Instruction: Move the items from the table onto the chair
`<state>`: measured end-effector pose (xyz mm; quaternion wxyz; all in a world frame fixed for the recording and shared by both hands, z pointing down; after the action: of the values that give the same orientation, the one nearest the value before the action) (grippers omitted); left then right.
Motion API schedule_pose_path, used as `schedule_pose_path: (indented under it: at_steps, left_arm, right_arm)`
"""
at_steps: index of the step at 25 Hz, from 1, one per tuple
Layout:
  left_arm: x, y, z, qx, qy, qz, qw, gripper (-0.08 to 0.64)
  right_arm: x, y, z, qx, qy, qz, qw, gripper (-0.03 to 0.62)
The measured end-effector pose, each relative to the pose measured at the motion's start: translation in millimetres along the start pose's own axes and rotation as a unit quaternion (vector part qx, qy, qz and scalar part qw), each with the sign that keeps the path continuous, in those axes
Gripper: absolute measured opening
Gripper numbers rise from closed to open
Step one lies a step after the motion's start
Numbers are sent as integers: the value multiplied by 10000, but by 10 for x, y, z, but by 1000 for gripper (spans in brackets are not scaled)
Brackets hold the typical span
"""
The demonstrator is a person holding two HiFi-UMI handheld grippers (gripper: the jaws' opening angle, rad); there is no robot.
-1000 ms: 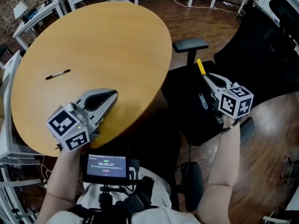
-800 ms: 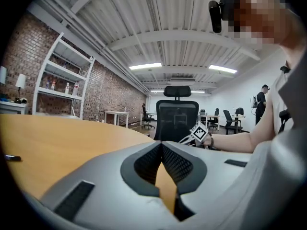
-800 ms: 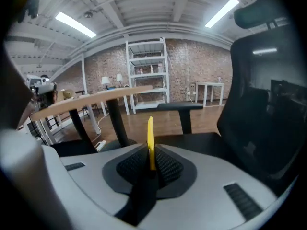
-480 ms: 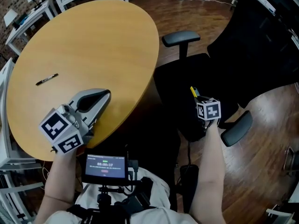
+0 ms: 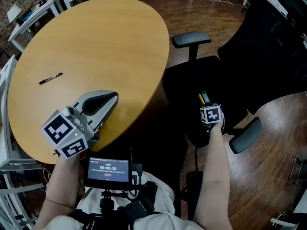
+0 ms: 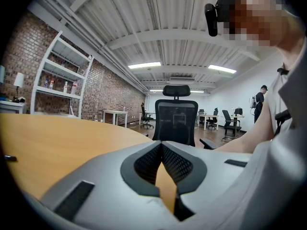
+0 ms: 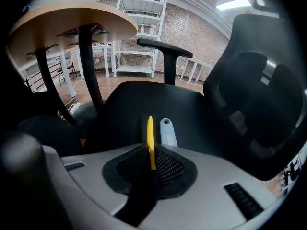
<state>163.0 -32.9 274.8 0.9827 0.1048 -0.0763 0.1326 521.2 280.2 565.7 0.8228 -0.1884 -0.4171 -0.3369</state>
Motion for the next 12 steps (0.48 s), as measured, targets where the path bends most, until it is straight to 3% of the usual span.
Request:
schedule_pose_path:
  at_steps: [2,5,12]
  left_arm:
    - [2,-5,5,3,-2,1,10000,9]
    - [-2,-9,12,5,-4,1,10000,9]
    - [9,-10,23,-7,5,0,10000,9]
  right_arm:
    - [29,2,12,-28,-54,26,10000,76]
    - [23,3,28,-55,-72,45,9999,158]
    - [-307,-47,-185,-149,531,110,9984,161]
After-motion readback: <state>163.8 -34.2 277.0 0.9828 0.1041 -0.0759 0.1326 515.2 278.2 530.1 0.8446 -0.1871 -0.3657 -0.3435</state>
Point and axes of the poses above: the fingertips, and each gripper's own axes: x forward along the fingers, y to its right, z out of its underside, the point moved 10 cm from there along -x, backward along the fingers, and after that the axes turned 13 degrees about x, right-handed, at the moved point
